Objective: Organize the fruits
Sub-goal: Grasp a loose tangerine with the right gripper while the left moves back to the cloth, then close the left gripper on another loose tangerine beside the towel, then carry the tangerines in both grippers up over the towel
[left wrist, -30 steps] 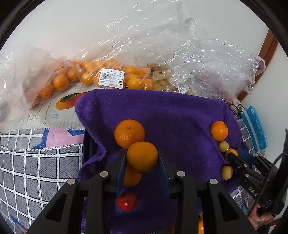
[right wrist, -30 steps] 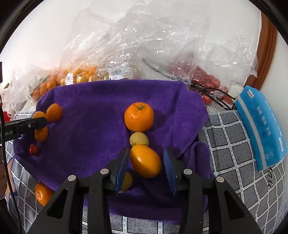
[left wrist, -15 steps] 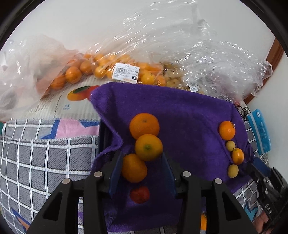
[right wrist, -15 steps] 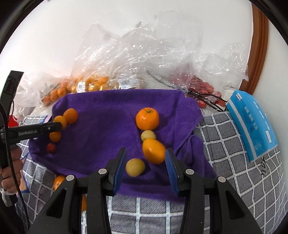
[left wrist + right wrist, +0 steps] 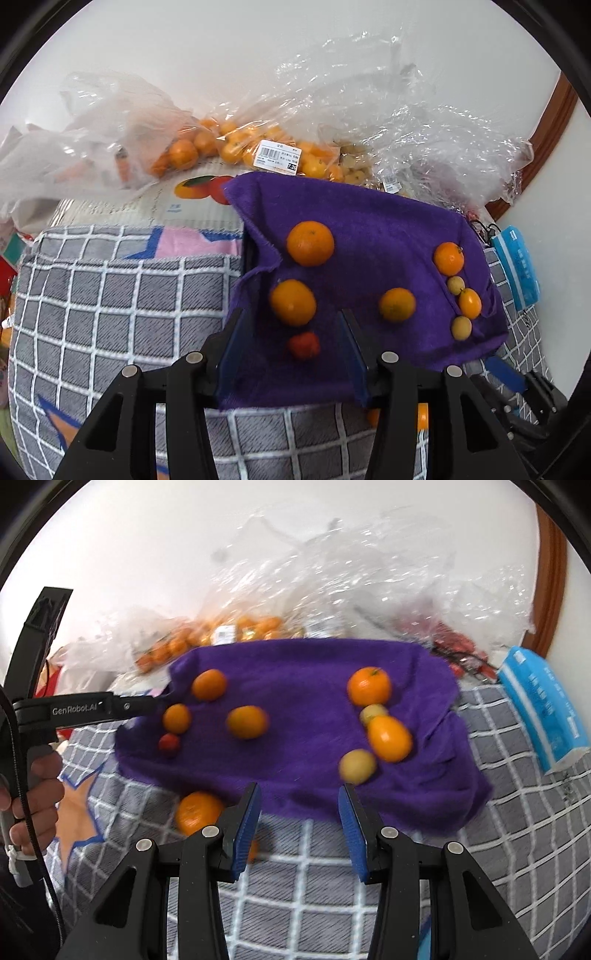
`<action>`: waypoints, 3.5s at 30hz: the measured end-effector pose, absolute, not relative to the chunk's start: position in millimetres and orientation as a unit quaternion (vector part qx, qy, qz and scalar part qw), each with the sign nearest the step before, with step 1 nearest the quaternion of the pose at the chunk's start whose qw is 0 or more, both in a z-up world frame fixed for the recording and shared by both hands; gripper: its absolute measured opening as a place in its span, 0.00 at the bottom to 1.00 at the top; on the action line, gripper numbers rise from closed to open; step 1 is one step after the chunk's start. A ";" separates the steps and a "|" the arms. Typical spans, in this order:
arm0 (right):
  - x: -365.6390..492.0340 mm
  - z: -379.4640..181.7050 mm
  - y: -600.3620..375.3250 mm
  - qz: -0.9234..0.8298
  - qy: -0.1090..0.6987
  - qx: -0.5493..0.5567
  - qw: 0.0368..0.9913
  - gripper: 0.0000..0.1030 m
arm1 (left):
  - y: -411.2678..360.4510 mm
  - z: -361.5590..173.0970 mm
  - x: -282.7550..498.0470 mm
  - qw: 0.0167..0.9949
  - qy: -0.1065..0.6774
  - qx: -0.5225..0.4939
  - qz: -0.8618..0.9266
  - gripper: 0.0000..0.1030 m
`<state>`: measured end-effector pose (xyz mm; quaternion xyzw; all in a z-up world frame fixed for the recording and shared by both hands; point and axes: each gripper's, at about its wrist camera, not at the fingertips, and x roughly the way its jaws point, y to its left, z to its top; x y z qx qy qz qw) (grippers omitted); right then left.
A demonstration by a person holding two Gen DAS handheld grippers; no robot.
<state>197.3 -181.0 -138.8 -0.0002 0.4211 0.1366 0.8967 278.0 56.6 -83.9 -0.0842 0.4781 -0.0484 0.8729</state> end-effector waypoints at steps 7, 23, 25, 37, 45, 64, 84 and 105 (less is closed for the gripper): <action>182.3 -156.9 -155.3 0.161 0.442 -0.019 0.882 0.42 | 75.2 -88.4 247.1 0.873 0.477 -0.095 -0.044 0.48; 181.7 -174.9 -136.0 0.139 0.449 -0.058 0.881 0.30 | 108.6 -107.3 199.7 0.870 0.482 -0.105 -0.018 0.48; 177.5 -171.2 -140.6 0.138 0.444 -0.051 0.884 0.30 | 105.7 -107.9 195.6 0.870 0.482 -0.107 -0.020 0.48; 137.7 -156.6 -192.2 0.091 0.424 -0.046 0.900 0.30 | 54.3 -107.6 181.3 0.870 0.484 -0.081 -0.058 0.48; 133.6 -164.4 -229.2 0.057 0.429 -0.023 0.901 0.30 | 22.7 -115.3 184.4 0.864 0.494 -0.063 -0.077 0.48; 152.4 -185.3 -257.1 0.056 0.441 0.002 0.896 0.30 | -27.6 -129.9 216.8 0.851 0.512 -0.041 -0.107 0.48; 154.8 -189.7 -255.7 0.061 0.417 -0.011 0.907 0.31 | -52.3 -142.6 227.9 0.844 0.518 -0.047 -0.128 0.47; 155.9 -191.3 -257.1 0.065 0.414 -0.010 0.908 0.32 | -47.7 -144.4 218.1 0.853 0.503 -0.045 -0.134 0.36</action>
